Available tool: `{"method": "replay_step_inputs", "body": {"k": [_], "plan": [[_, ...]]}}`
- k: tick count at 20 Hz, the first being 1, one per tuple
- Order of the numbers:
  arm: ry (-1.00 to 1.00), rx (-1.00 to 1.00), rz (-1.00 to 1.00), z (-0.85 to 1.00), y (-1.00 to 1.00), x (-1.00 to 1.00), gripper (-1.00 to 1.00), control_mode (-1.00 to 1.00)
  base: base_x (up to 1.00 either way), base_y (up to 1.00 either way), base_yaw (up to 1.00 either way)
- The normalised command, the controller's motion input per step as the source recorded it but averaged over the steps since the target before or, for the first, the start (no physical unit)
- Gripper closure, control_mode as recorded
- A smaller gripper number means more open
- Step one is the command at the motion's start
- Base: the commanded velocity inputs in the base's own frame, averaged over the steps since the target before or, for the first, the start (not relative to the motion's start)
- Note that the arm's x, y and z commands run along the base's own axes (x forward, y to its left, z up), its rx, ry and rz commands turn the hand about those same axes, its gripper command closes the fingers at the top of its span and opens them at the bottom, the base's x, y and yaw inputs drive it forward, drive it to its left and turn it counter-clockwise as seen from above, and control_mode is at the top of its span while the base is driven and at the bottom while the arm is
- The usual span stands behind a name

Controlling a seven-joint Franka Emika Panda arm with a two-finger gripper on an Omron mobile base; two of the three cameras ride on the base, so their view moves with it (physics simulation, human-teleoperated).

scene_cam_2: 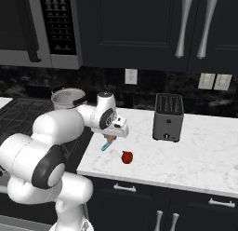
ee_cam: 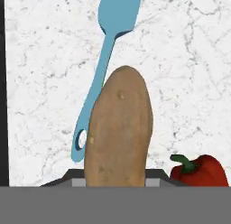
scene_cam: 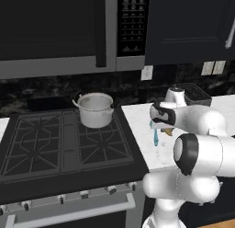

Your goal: Put the bell pepper and sweet potato in the pot. Retrieve the spatula and lightly stir the vegetables in the pot.

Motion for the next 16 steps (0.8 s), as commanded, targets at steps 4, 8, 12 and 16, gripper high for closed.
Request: {"method": "replay_step_inputs", "body": {"k": [4,8,12,16], "plan": [[-0.01,-0.15,0.25,1.0,1.0,-0.02,1.0,-1.0,0.0,0.0,0.0],[0.0,-0.18,0.26,1.0,1.0,0.25,1.0,-1.0,0.0,0.0,0.0],[0.0,-0.2,0.22,1.0,1.0,0.46,1.0,-1.0,0.0,0.0,0.0],[-0.02,-0.37,0.15,0.45,1.0,0.45,1.0,-1.0,0.0,0.0,0.0]]}}
